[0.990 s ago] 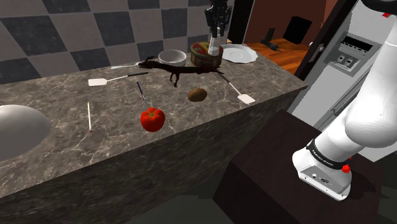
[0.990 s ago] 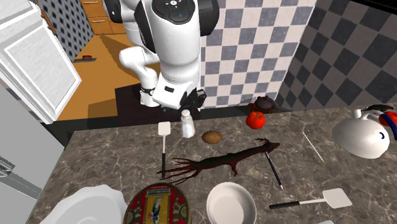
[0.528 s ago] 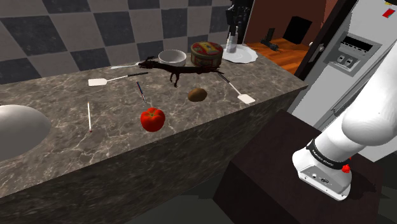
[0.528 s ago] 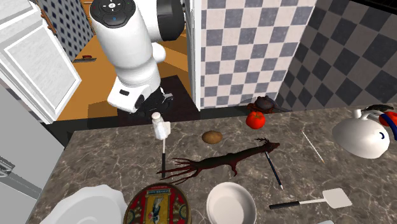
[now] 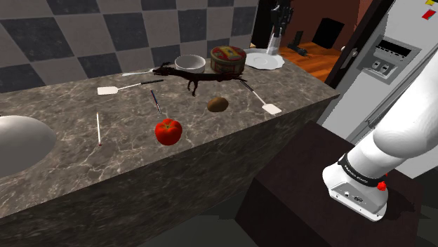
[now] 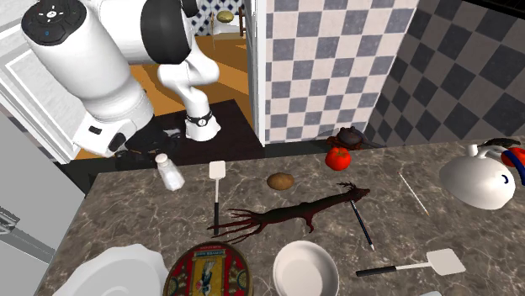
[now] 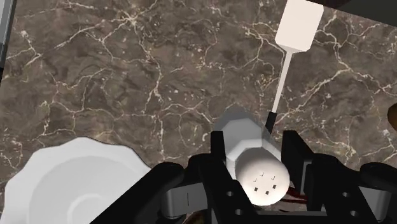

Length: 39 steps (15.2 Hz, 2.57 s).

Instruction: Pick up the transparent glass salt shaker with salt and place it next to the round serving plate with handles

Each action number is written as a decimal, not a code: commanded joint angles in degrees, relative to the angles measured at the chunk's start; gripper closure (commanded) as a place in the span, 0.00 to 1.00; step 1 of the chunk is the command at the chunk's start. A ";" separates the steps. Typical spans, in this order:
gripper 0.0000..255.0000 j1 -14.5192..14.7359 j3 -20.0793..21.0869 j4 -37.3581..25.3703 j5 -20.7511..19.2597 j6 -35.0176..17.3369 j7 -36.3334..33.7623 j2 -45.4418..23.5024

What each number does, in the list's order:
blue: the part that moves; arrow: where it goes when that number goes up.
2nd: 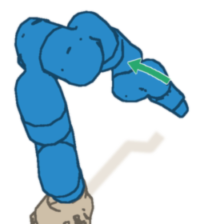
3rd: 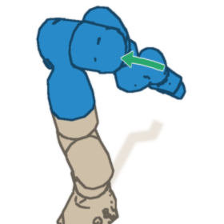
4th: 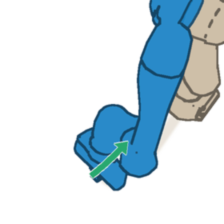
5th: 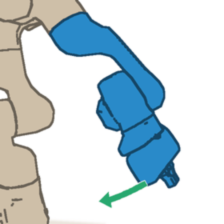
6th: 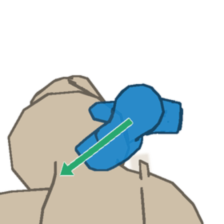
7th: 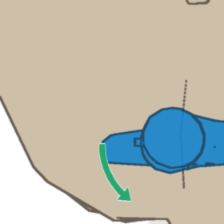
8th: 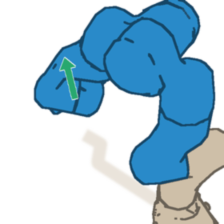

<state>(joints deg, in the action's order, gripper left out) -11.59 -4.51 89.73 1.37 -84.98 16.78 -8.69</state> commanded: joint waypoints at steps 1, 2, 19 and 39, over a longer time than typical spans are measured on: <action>1.00 -1.49 -1.14 -0.95 -0.42 0.70 2.68 -0.29; 1.00 -2.23 -1.70 -1.14 -0.62 0.75 3.98 -0.44; 1.00 -16.39 -10.09 -17.12 -1.44 4.38 26.12 -12.31; 1.00 -22.01 -11.70 -16.94 -0.37 -3.45 32.71 -19.65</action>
<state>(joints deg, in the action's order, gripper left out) -33.69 -16.23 71.89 1.01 -87.57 49.57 -28.42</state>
